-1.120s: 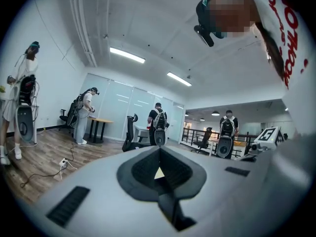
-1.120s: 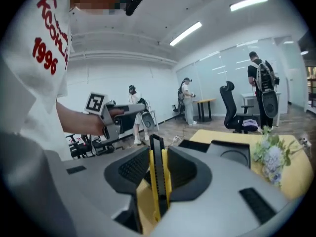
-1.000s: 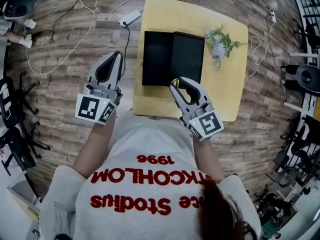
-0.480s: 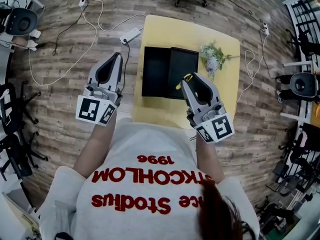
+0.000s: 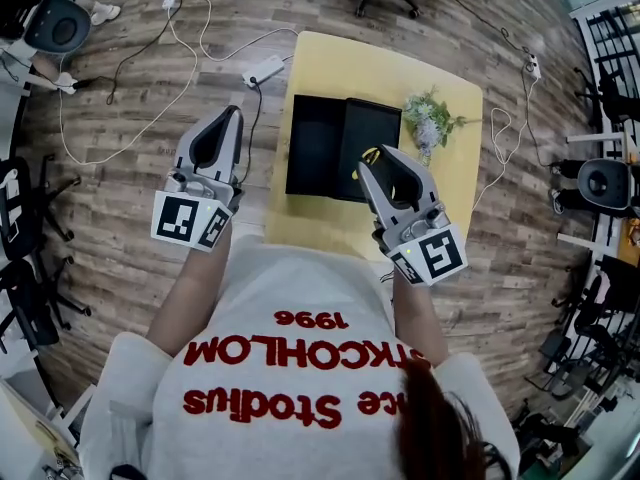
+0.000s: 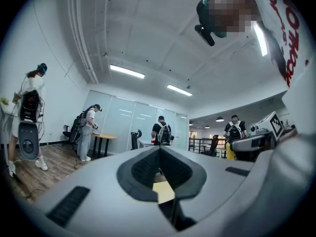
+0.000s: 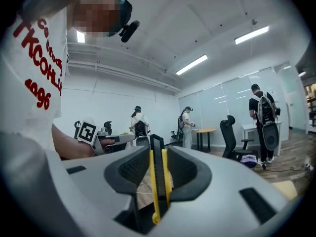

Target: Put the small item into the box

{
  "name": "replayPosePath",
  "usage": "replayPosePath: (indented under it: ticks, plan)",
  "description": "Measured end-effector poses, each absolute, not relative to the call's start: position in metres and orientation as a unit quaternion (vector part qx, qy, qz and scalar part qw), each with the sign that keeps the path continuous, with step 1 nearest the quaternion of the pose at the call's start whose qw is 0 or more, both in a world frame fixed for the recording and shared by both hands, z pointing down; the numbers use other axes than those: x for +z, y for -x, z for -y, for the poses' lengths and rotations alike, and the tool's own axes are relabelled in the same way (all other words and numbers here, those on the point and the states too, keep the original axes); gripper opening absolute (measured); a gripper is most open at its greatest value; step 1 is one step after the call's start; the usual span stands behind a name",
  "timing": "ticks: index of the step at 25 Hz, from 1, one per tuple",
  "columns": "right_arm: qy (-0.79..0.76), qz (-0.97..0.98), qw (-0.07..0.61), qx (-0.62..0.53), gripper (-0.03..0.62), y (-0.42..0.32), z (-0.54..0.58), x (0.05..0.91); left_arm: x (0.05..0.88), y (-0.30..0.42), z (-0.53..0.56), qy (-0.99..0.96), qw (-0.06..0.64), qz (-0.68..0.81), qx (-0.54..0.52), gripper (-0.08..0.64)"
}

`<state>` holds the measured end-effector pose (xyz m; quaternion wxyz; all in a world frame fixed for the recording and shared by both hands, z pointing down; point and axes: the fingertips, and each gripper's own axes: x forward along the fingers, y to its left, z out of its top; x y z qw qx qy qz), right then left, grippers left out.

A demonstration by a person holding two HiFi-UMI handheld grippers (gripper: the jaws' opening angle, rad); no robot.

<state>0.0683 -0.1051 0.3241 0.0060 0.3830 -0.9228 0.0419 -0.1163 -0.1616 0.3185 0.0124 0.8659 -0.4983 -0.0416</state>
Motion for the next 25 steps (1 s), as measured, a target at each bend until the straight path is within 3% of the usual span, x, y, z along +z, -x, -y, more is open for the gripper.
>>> replayPosePath:
  ticks: [9,25]
  plan:
    - [-0.343,0.936,0.044,0.063,0.115,-0.033,0.123,0.357,0.336,0.143,0.153,-0.845,0.030,0.533,-0.026,0.006]
    - [-0.372,0.887,0.164,0.221,0.115,-0.020,0.152,0.501,0.380,0.149,0.148,-0.837,0.077,0.542,-0.005,0.006]
